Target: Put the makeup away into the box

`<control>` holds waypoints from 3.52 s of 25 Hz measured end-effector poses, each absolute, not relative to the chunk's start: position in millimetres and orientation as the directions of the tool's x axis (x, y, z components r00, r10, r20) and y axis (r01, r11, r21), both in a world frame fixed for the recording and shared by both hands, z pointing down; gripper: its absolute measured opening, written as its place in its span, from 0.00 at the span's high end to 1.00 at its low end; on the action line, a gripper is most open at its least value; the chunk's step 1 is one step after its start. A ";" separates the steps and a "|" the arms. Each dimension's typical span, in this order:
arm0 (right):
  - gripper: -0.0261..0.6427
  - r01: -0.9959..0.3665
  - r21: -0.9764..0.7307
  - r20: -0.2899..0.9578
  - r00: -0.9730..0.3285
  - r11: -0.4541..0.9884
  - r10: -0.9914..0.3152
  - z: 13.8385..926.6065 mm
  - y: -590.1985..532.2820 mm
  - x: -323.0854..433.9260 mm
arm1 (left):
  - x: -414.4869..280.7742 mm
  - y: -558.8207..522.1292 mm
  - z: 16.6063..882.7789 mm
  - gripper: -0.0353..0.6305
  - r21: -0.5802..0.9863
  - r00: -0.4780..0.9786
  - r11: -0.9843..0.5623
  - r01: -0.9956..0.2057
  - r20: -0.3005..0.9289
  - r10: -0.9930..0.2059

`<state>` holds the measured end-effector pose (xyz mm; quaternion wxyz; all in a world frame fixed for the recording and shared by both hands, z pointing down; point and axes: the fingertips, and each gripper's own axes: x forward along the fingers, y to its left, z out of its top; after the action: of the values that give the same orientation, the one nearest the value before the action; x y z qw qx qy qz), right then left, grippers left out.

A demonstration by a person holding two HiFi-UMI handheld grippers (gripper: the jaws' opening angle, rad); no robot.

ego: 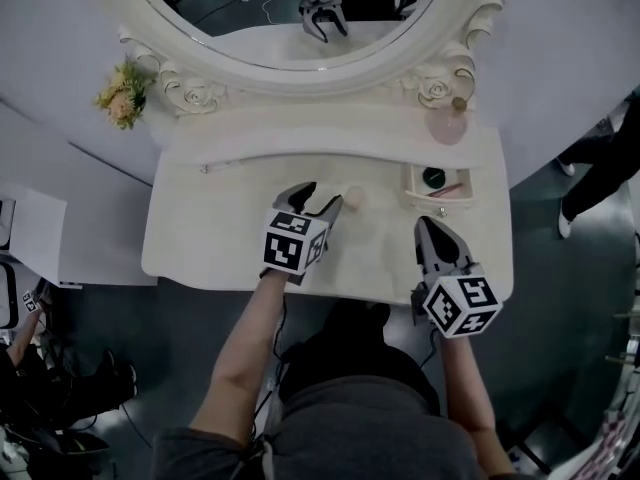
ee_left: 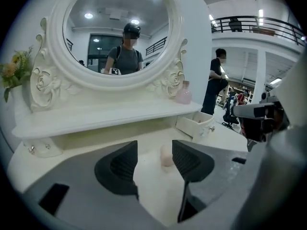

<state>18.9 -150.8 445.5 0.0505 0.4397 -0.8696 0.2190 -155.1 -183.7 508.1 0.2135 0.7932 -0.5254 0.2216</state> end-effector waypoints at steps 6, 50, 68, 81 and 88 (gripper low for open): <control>0.96 -0.790 -0.331 0.289 -0.605 0.515 -0.742 446.2 -147.2 17.5 | -142.2 -179.0 524.0 0.61 0.153 0.370 -0.350 -0.924 0.585 -0.721; 0.95 -0.853 -0.347 0.264 -0.488 0.390 -0.832 442.9 -155.0 72.5 | -72.9 -227.8 498.0 0.71 0.065 0.426 -0.484 -0.873 0.585 -0.690; 0.95 -0.902 -0.339 0.248 -0.360 0.267 -0.899 434.2 -145.5 114.2 | 0.8 -243.2 460.0 0.72 0.022 0.584 -0.682 -0.731 0.536 -0.609; 0.95 -0.925 -0.340 0.246 -0.260 0.168 -0.934 432.8 -131.1 149.1 | 64.1 -242.9 463.4 0.72 -0.001 0.661 -0.803 -0.596 0.567 -0.491; 0.95 -0.931 -0.345 0.250 -0.215 0.121 -0.944 435.1 -124.3 166.5 | 87.3 -243.0 476.0 0.72 -0.004 0.667 -0.835 -0.550 0.600 -0.443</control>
<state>166.5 -124.3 435.1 -0.0152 0.6263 -0.7484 0.2179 87.3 -243.0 476.0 0.0888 0.9086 -0.2732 0.3033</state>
